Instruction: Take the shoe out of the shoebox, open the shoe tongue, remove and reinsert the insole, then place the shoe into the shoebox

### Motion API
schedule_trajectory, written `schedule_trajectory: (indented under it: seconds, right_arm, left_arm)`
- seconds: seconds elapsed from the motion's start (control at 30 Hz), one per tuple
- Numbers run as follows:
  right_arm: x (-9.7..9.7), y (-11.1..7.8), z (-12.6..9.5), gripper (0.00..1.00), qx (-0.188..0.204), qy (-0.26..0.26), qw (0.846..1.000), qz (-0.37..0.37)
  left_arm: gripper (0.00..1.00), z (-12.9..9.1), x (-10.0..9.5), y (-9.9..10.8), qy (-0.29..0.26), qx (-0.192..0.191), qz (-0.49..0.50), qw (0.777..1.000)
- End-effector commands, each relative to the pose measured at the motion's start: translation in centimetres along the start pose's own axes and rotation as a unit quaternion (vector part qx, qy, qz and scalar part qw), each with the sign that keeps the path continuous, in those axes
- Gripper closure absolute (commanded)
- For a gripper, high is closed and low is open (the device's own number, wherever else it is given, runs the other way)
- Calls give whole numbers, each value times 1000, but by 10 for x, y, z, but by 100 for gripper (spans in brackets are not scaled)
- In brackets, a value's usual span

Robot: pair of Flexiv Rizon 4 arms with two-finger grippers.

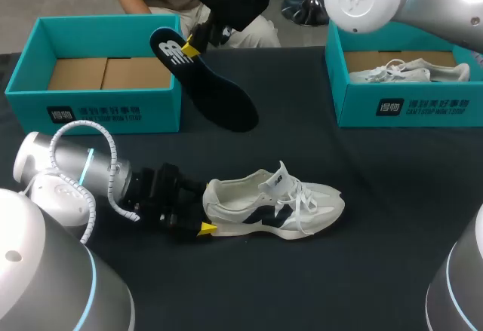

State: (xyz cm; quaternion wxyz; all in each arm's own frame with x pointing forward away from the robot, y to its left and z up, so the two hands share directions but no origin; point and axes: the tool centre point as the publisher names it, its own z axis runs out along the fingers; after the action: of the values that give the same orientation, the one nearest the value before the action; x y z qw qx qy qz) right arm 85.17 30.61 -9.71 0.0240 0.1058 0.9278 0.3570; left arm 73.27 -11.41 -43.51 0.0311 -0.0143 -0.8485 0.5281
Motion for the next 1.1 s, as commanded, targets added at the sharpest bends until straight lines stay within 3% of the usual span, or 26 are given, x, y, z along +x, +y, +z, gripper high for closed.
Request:
schedule_trajectory:
  seconds: [0.03, 0.27, 0.63, 0.87, 0.93, 1.1]
  right_arm:
    - [3, -7, -13, 100, -36, 3, 999, 28]
    - [9, -2, -32, 100, -94, 31, 991, 94]
    - [11, 5, -39, 100, -159, 95, 967, 173]
    - [11, 14, -45, 100, -140, 102, 965, 198]
    - [11, 16, -47, 100, -119, 104, 967, 202]
    - [11, 16, -47, 100, -119, 104, 967, 202]
  left_arm:
    - [100, 4, 0, 4, 0, -2, 0, 1000]
    - [100, 4, 0, 4, 0, -2, 0, 1000]
    - [100, 4, 0, 4, 0, -2, 0, 1000]
    - [100, 4, 0, 4, 0, -2, 0, 1000]
    - [100, 4, 0, 4, 0, -2, 0, 1000]
    - [100, 4, 0, 4, 0, -2, 0, 1000]
